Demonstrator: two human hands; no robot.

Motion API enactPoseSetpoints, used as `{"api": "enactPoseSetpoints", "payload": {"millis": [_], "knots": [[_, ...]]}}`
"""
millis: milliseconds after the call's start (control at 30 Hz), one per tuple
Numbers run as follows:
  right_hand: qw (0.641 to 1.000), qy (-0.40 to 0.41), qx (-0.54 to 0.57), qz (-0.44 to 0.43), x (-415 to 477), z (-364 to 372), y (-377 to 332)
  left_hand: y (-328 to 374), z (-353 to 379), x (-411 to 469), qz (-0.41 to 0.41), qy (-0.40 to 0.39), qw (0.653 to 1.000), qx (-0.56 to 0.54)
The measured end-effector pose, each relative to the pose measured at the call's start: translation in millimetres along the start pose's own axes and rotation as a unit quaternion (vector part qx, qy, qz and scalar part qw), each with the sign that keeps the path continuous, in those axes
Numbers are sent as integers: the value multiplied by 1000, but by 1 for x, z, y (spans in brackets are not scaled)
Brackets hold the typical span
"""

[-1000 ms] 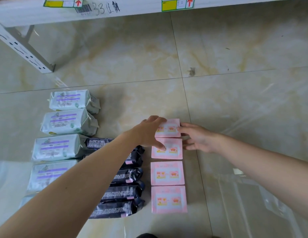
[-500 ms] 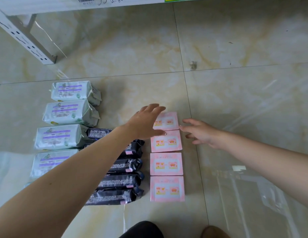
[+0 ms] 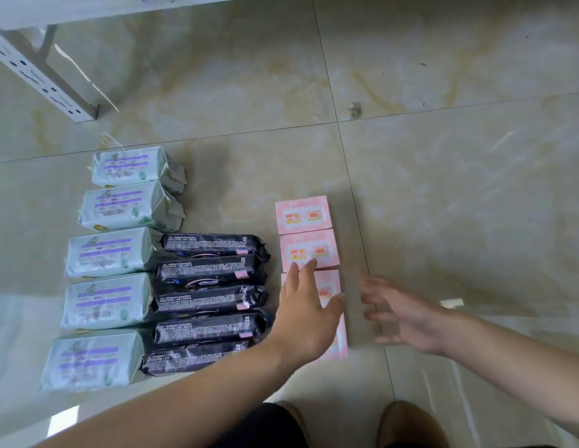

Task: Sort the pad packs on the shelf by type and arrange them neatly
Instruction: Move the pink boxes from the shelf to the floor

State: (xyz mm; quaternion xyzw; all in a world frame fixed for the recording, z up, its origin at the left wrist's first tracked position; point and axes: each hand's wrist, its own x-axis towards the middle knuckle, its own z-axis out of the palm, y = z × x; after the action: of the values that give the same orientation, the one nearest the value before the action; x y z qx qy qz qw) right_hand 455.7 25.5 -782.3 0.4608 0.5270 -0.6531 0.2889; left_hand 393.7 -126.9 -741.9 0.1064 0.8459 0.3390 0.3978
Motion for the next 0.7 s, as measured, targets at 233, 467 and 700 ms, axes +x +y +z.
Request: {"api": "enactPoseSetpoints", "payload": {"millis": [233,467,700], "knots": [[1000,-27,-8,3,-6,24,10,-11,7,7,-97,40,992,-73],[999,-43,-10,6,-1,38,11,-21,14,9,-159,28,978,-136],[999,-31,32,30,3,34,11,-23,18,10,-169,1,967,-190]]}}
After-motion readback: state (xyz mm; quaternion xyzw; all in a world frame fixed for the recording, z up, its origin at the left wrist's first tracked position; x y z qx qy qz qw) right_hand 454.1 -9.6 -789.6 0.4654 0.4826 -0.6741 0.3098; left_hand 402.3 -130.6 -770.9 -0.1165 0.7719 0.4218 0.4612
